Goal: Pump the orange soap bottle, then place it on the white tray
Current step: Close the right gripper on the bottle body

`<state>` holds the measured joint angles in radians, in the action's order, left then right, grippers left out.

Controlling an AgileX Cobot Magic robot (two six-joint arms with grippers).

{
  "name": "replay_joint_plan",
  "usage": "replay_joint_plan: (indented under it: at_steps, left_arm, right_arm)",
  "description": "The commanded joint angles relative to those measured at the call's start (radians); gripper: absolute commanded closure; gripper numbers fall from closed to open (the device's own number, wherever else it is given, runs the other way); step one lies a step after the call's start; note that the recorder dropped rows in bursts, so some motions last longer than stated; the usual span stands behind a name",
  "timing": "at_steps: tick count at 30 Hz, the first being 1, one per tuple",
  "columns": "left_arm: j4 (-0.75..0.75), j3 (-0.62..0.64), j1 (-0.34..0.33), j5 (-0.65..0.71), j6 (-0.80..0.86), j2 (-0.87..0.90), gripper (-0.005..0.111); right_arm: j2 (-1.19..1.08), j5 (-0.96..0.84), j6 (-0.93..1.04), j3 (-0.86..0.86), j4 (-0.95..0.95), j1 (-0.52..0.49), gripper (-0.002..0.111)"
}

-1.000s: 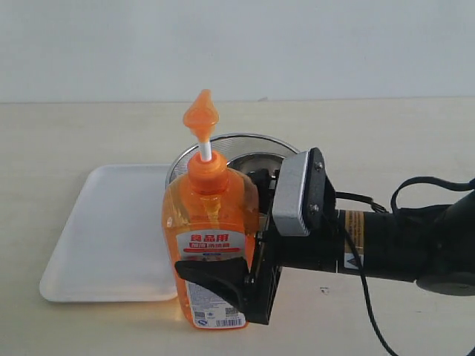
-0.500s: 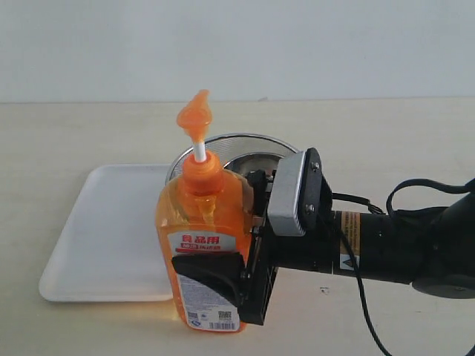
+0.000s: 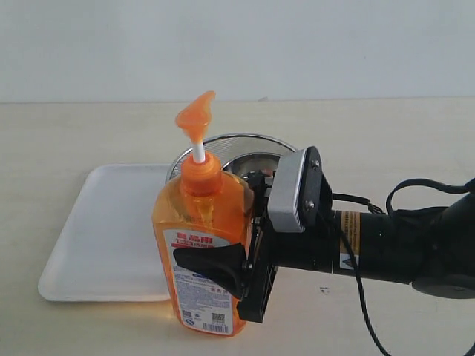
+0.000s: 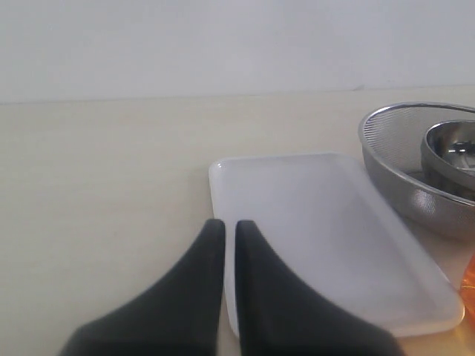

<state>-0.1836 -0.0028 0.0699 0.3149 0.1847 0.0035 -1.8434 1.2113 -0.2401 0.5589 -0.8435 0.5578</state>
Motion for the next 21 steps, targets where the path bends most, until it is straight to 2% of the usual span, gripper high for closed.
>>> replay_joint_plan:
  at_steps: [1, 21]
  left_arm:
    - [0.0, 0.003, -0.002, 0.0, 0.004, -0.003, 0.102]
    - [0.0, 0.003, -0.002, 0.0, 0.004, -0.003, 0.102]
  right_arm:
    - [-0.003, 0.009, -0.042, 0.004, 0.034, 0.001, 0.107]
    - [0.019, -0.034, -0.034, 0.002, 0.024, 0.001, 0.107]
